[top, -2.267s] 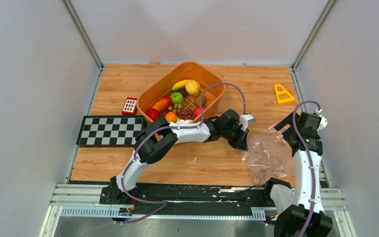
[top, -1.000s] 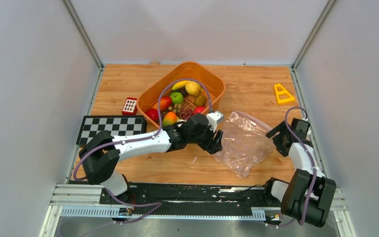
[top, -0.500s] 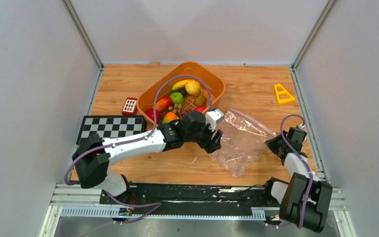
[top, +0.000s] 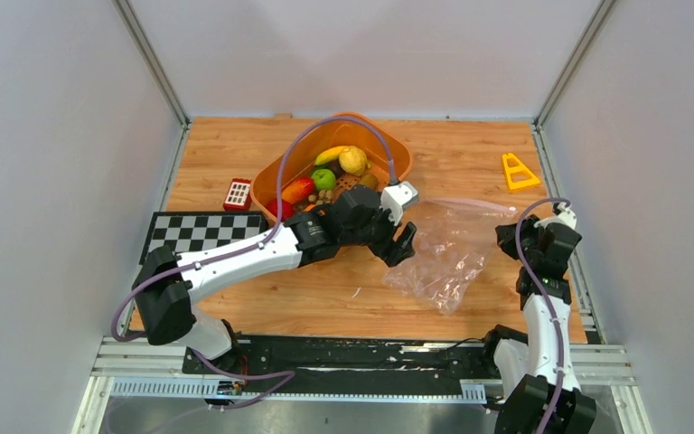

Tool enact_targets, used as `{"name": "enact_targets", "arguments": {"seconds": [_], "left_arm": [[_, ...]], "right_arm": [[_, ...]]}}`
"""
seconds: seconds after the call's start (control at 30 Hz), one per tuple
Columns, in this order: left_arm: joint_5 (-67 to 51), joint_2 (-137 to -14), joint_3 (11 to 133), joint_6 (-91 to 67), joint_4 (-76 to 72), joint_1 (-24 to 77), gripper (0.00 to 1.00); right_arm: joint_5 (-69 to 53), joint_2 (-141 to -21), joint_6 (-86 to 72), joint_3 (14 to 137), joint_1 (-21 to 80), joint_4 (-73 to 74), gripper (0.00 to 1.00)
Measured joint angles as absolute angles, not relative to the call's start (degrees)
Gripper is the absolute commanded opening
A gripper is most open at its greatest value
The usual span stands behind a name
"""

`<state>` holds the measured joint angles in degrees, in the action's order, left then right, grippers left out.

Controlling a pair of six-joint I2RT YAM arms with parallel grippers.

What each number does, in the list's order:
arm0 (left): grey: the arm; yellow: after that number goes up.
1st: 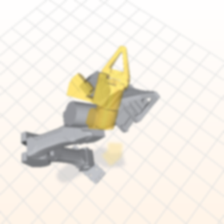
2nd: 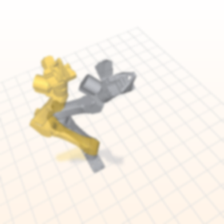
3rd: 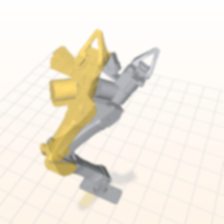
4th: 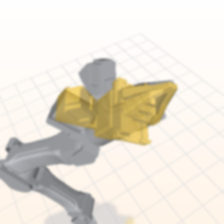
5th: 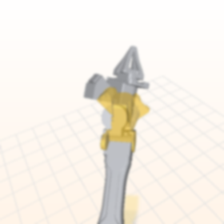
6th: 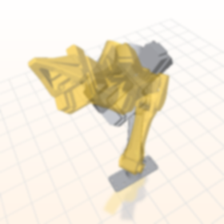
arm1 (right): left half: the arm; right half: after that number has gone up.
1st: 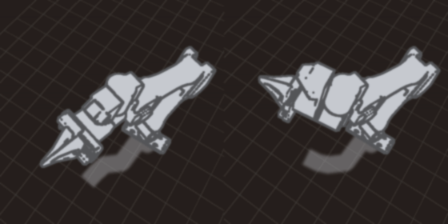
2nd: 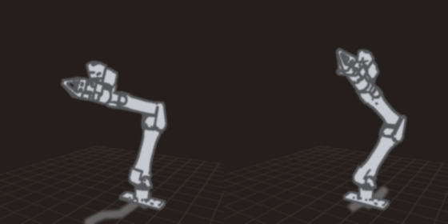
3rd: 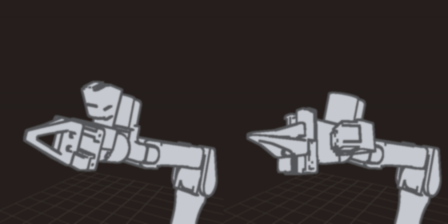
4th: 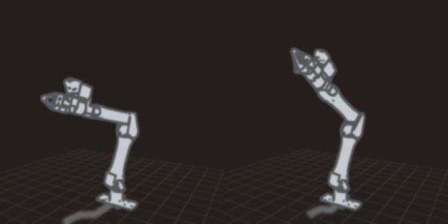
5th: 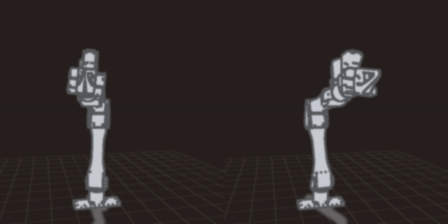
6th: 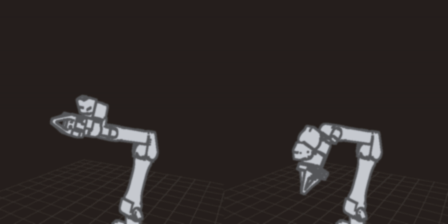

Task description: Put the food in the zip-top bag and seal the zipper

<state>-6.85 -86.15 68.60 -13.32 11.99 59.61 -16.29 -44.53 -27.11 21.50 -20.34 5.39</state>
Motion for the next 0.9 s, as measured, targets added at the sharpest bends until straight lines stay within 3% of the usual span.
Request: {"name": "enact_targets", "arguments": {"seconds": [0.3,0.67,0.9], "left_arm": [[-4.1,-82.1,71.3,-11.3,13.1,56.9,0.89],[-3.0,-77.2,72.3,-9.4,14.4,50.5,0.95],[-7.2,-77.2,74.1,-8.1,15.7,47.2,0.99]], "right_arm": [[-29.1,-47.1,-21.1,32.4,-20.3,4.9,0.00],[-47.0,-60.4,-20.0,53.3,-20.3,2.5,0.00],[-64.2,-68.5,-7.4,71.0,-20.3,14.6,0.00]]}}
